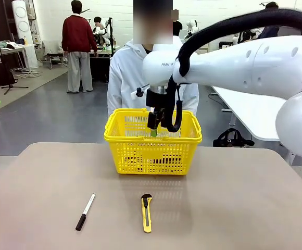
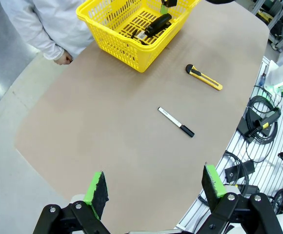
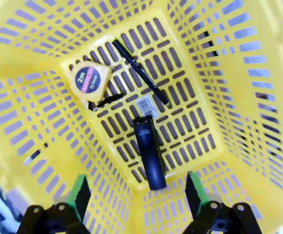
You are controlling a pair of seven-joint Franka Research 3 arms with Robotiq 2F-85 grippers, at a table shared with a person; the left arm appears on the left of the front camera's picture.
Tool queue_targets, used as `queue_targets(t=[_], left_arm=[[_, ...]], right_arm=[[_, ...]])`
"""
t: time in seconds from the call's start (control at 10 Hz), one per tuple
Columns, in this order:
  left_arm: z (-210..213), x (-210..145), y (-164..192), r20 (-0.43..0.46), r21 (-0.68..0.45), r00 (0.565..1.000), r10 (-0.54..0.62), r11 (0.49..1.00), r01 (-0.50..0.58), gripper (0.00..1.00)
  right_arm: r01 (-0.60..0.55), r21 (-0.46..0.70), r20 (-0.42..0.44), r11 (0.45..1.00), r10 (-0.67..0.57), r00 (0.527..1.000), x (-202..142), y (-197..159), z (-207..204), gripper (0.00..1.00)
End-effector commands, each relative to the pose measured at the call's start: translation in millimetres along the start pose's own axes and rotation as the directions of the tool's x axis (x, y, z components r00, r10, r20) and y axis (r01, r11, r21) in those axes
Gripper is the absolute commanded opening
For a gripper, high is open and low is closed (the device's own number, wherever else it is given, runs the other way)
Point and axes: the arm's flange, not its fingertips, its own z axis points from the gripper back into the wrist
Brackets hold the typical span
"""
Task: Place the items the person wants into the basket.
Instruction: Pick up the item the person points to and place it in the Market Basket.
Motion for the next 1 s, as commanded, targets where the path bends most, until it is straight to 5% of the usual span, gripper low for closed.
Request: queue_targets(t=[0.0,0.4,0.9], left_arm=[[0.7,-1.5,1.0,0.017,-0.018,1.000,-0.019,1.000,0.019,1.00],[0.7,-1.5,1.0,0.017,-0.018,1.000,-0.019,1.000,0.019,1.00],[0.7,-1.5,1.0,0.017,-0.018,1.000,-0.019,1.000,0.019,1.00]], right_arm=[[0.071,-0.064,0.048,0.995,-0.068,0.997,-81.1,39.9,61.4,1.00],[0.324,-0.036,0.335,0.945,-0.294,0.895,-321.7,111.4,155.1,1.00],[0.362,0.072,0.649,0.930,-0.319,0.691,-509.8,132.7,157.8,1.00]])
